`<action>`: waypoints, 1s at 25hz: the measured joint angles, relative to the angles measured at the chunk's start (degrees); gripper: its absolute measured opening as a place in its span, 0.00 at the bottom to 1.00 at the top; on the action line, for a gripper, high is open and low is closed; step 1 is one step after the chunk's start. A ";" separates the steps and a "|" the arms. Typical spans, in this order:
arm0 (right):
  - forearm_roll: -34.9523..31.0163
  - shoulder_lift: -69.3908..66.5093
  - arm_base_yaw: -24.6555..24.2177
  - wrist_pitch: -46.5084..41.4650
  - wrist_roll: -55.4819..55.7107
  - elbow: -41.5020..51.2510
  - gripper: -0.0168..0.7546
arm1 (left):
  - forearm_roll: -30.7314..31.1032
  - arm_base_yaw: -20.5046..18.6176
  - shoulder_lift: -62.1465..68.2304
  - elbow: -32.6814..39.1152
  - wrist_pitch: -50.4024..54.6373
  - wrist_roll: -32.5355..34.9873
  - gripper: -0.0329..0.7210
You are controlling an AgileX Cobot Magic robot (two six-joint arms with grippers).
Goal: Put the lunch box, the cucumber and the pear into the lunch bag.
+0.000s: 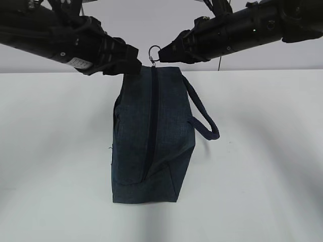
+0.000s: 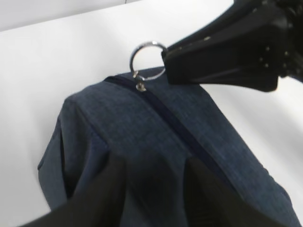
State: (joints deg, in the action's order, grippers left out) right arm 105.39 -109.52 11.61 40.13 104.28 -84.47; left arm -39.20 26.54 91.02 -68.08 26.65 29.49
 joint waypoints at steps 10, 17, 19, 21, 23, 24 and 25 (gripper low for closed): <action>0.00 0.00 0.00 0.00 0.11 0.00 0.02 | 0.88 -0.88 8.79 -11.49 7.50 -0.94 0.37; 0.00 0.00 0.00 0.00 0.19 0.00 0.02 | 13.06 -3.54 11.01 -16.96 14.15 -10.10 0.37; 0.00 0.00 0.00 0.00 0.19 0.00 0.02 | 16.85 -3.71 11.00 -18.01 14.62 -12.82 0.37; 0.00 0.00 0.00 0.00 0.19 0.00 0.02 | 18.51 -3.98 11.00 -18.98 15.25 -13.69 0.37; 0.00 0.00 0.00 0.00 0.19 0.00 0.02 | 19.10 -4.05 11.00 -19.47 15.77 -14.13 0.37; 0.00 0.00 0.00 0.00 0.19 0.00 0.02 | 19.11 -4.05 11.00 -19.54 16.27 -14.61 0.37; 0.00 0.00 0.00 -0.23 0.19 0.00 0.02 | 19.11 -4.05 11.00 -19.54 16.61 -14.98 0.37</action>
State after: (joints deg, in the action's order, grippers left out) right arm 105.39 -109.52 11.61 39.90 104.46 -84.47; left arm -20.08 22.49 102.03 -87.61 43.26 14.51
